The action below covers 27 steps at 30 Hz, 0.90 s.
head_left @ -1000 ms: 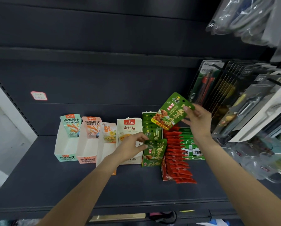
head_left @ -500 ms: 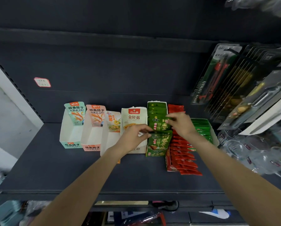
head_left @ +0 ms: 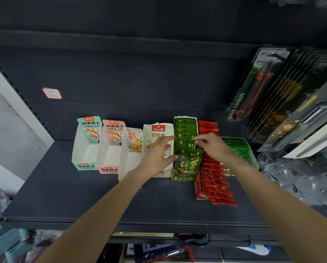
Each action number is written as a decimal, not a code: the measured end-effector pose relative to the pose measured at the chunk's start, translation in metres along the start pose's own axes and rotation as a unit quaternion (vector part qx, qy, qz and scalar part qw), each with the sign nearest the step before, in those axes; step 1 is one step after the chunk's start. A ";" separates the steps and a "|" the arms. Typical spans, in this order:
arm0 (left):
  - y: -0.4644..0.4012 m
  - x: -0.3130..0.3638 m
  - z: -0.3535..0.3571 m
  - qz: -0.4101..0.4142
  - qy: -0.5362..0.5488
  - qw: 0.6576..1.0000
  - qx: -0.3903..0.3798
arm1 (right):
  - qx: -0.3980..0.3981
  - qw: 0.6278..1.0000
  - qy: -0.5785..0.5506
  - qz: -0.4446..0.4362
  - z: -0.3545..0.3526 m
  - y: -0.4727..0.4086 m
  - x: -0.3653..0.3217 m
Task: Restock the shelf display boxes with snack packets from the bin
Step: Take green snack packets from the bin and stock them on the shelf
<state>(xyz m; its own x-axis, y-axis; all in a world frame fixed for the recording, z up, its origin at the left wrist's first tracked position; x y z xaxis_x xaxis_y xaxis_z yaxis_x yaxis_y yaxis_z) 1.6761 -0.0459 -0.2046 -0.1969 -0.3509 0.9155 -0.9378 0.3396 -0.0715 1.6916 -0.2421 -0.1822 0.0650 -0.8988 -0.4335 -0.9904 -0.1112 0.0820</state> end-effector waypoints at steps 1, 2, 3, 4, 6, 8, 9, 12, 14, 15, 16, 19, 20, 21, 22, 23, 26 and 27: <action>-0.001 0.000 0.000 -0.002 0.004 1.000 -0.006 | 0.012 1.000 -0.015 -0.005 -0.002 0.001 0.000; -0.001 0.001 0.000 -0.006 0.007 1.000 -0.017 | 0.028 0.999 -0.030 -0.013 -0.003 0.003 -0.001; -0.003 0.001 0.001 -0.011 0.008 1.000 -0.028 | 0.044 0.998 -0.035 -0.021 -0.004 0.005 -0.002; -0.004 0.002 0.002 -0.018 0.010 0.999 -0.038 | 0.054 0.998 -0.028 -0.027 -0.004 0.006 -0.002; -0.007 0.002 0.004 -0.031 0.009 0.998 -0.051 | 0.061 0.997 0.008 -0.035 -0.002 0.006 -0.002; -0.009 0.000 0.006 -0.040 -0.005 0.997 -0.059 | 0.059 0.997 0.030 -0.040 -0.001 0.006 -0.002; -0.009 0.000 0.007 -0.043 -0.016 0.997 -0.064 | 0.058 0.997 0.030 -0.036 -0.001 0.005 -0.002; -0.008 0.000 0.007 -0.045 -0.025 0.996 -0.071 | 0.055 0.998 0.002 -0.009 -0.004 0.004 -0.002; -0.007 0.003 0.004 -0.037 -0.012 0.998 -0.052 | 0.062 0.997 -0.037 0.003 -0.007 0.007 -0.004; -0.007 0.006 0.002 -0.031 -0.006 0.999 -0.039 | 0.070 0.996 -0.049 0.005 -0.009 0.010 -0.005; -0.006 0.008 0.000 -0.023 -0.002 0.999 -0.026 | 0.081 0.995 -0.055 0.006 -0.011 0.014 -0.007; 0.000 0.014 -0.006 0.005 -0.005 1.000 0.016 | 0.125 0.989 -0.074 0.006 -0.013 0.026 -0.016; 0.005 0.017 -0.009 0.016 -0.005 0.999 0.036 | 0.134 0.987 -0.084 0.006 -0.013 0.031 -0.021; 0.010 0.020 -0.013 0.028 -0.005 0.998 0.061 | 0.138 0.986 -0.093 0.008 -0.012 0.036 -0.027; 0.015 0.022 -0.017 0.039 -0.002 0.996 0.085 | 0.138 0.985 -0.102 0.012 -0.009 0.041 -0.034; 0.022 0.025 -0.021 0.048 0.001 0.993 0.106 | 0.139 0.984 -0.110 0.017 -0.004 0.047 -0.042; 0.046 0.030 -0.033 0.070 -0.018 0.988 0.139 | 0.151 0.979 -0.135 0.009 0.014 0.065 -0.066; 0.056 0.032 -0.037 0.077 -0.035 0.985 0.147 | 0.153 0.979 -0.134 0.005 0.021 0.071 -0.074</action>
<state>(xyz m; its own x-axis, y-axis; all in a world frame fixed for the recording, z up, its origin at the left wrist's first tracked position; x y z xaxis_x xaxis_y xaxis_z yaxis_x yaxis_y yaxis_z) 1.6282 -0.0054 -0.1646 -0.3532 -0.3769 0.8562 -0.9354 0.1289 -0.3292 1.6135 -0.1749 -0.1631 0.0624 -0.7504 -0.6580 -0.9835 0.0659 -0.1684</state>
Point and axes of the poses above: each hand's wrist, its own y-axis away from the middle knuckle, its own z-axis out of the palm, x = y × z, the point moved 2 cm from there along -y, towards the middle knuckle, and after that the axes turned 12 degrees about y, right-handed, at the moved point
